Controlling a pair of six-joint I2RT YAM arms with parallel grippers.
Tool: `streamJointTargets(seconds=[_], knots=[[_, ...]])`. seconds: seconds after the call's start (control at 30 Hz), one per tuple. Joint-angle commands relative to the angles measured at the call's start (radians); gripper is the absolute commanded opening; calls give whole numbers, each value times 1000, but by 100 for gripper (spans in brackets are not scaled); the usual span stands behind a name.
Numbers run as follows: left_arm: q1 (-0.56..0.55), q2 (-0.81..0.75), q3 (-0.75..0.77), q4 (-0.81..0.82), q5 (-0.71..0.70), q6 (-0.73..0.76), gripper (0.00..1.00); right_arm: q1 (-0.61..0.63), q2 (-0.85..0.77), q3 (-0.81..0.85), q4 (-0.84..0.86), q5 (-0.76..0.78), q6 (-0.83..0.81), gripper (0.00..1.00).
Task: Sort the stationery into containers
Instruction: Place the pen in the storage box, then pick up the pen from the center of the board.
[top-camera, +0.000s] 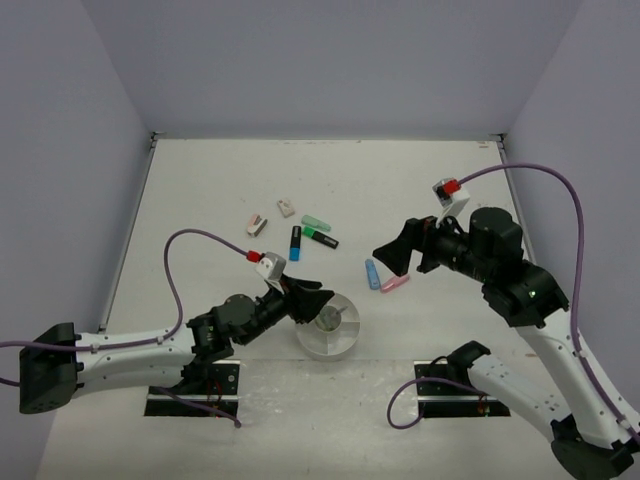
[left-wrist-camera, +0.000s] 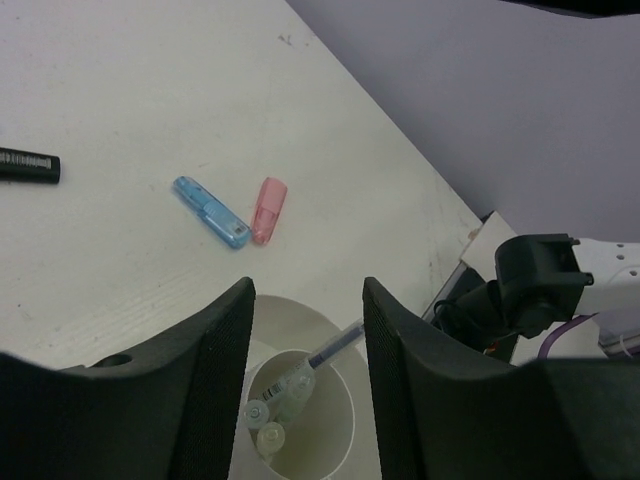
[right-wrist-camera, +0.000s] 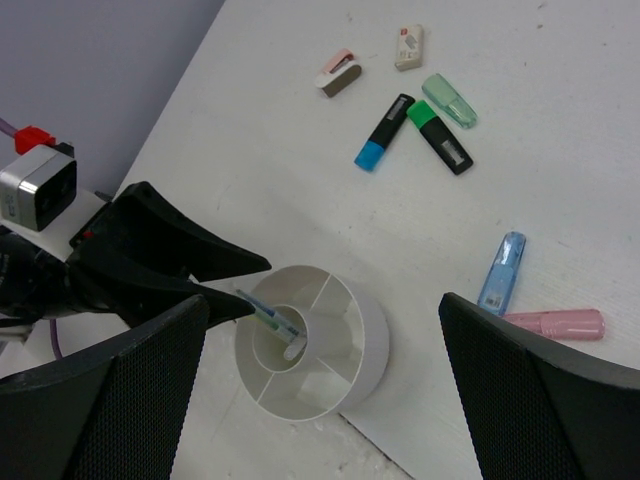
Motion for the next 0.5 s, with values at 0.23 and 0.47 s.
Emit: streamJointTargets(seconds=[0.23,0.47], knots=[[-5,0,425,-478,-244,-52,100,-9,346,-42,-94,170,10,74],[76,133,821,-984,-395,-142,100,4,624,-5,-96,305,40,62]])
